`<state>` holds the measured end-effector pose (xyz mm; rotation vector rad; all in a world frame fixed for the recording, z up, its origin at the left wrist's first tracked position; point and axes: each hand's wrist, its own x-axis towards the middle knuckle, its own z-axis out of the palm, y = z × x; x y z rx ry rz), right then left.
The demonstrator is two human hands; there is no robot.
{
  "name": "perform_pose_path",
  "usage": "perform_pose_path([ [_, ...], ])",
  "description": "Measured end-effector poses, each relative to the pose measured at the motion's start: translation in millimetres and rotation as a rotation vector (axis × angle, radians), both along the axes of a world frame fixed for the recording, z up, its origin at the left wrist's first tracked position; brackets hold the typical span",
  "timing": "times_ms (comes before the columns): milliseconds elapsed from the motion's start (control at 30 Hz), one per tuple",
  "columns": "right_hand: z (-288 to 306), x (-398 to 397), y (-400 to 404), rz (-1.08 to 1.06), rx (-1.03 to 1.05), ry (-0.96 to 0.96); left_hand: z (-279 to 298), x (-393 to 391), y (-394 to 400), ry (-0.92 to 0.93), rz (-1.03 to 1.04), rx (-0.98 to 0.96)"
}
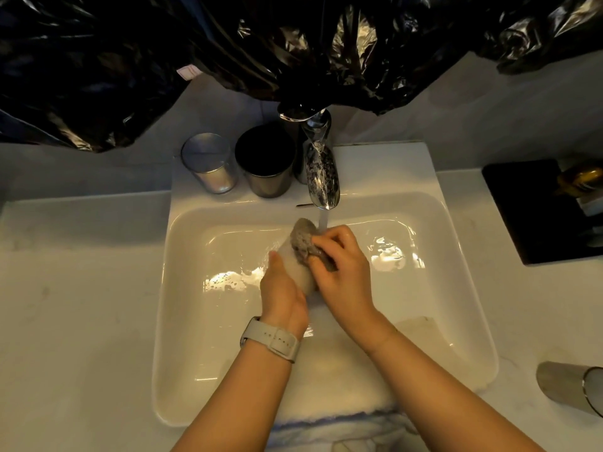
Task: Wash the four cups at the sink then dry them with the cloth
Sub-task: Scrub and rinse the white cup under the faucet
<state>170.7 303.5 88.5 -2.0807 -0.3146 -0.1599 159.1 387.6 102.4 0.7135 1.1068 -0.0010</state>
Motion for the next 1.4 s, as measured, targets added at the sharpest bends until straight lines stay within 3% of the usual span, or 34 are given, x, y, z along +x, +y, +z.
perform_pose_path([
  [200,11,33,7,0.022,-0.182,0.005,-3,-2,-2,-0.093,-0.162,0.391],
  [333,12,3,-6,0.213,-0.228,-0.068,-3,-1,10,-0.133,-0.225,0.465],
  [500,15,29,-7,-0.027,-0.084,0.035,2,-5,5,-0.147,-0.278,0.501],
  [600,10,18,-11,-0.015,0.003,0.099,2,-4,11,-0.175,-0.292,0.517],
  [733,-4,8,-26,0.024,0.15,0.272,-2,-9,21,-0.174,-0.361,0.555],
  [833,2,19,-27,-0.089,0.394,0.631,3,-16,28,-0.207,-0.487,0.635],
  [933,5,23,-25,-0.203,0.56,0.928,16,-18,33,-0.365,-0.696,0.752],
  [1167,3,23,-32,0.102,0.763,1.082,22,-7,34,-0.585,-0.942,0.948],
  [1300,-9,25,-26,0.059,0.832,1.166,17,-7,44,-0.622,-0.979,0.933],
  [1400,-15,30,-25,-0.065,0.89,1.254,1,-10,69,-0.535,-0.901,1.017],
])
